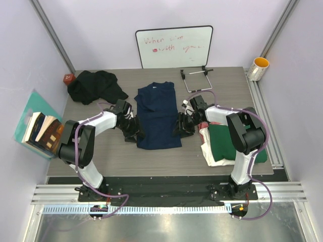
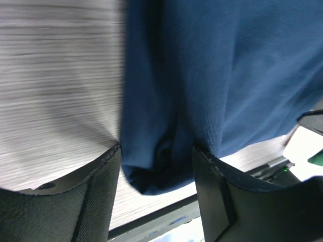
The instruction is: Fold and stack the t-shirts
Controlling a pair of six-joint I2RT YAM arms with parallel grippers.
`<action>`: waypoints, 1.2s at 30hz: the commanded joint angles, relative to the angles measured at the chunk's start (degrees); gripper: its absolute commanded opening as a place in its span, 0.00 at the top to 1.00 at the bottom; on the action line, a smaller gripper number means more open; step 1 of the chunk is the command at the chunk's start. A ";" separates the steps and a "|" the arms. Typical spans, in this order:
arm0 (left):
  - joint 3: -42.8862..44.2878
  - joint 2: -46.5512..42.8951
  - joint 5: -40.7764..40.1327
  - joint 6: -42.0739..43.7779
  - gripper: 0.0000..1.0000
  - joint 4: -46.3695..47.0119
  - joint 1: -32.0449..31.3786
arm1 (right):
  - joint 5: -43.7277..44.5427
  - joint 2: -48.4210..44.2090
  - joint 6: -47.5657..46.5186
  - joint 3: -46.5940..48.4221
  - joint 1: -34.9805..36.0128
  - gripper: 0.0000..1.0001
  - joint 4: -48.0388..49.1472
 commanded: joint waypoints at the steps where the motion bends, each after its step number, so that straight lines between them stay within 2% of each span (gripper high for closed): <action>1: -3.30 1.33 -1.89 -1.33 0.41 4.71 -1.35 | 6.93 3.17 -1.28 -4.93 0.66 0.46 -1.24; 8: -2.51 -4.81 -10.50 1.92 0.44 -7.06 1.98 | 10.10 3.68 -1.02 -4.76 0.66 0.46 -2.65; 13: -3.65 -11.68 -10.86 3.33 0.46 -10.49 6.02 | 11.32 4.65 -0.93 -3.26 0.66 0.47 -3.35; 15: -4.09 -14.05 -8.68 3.42 0.47 -10.06 6.64 | 11.42 5.35 -1.11 -2.56 0.66 0.47 -3.79; 17: -5.14 -15.11 -6.04 3.07 0.46 -6.99 7.35 | 11.24 5.97 -1.37 -1.94 0.66 0.47 -4.32; 21: -6.20 -13.98 4.84 0.53 0.41 1.69 7.70 | 11.33 7.64 -1.81 -0.27 0.74 0.47 -5.11; 28: -7.07 -5.64 10.48 -1.24 0.34 9.27 7.70 | 11.50 8.87 -3.12 2.27 0.66 0.48 -6.95; 30: -8.39 -4.49 12.24 -2.20 0.30 14.16 7.79 | 11.50 8.96 -3.30 2.72 0.66 0.48 -7.66; 32: -10.41 -2.39 15.75 -4.05 0.29 18.13 7.79 | 11.50 9.14 -3.57 2.72 0.66 0.48 -7.92; 36: -12.35 0.08 16.21 -6.69 0.29 23.60 7.79 | 11.50 9.66 -3.92 2.89 0.66 0.48 -8.36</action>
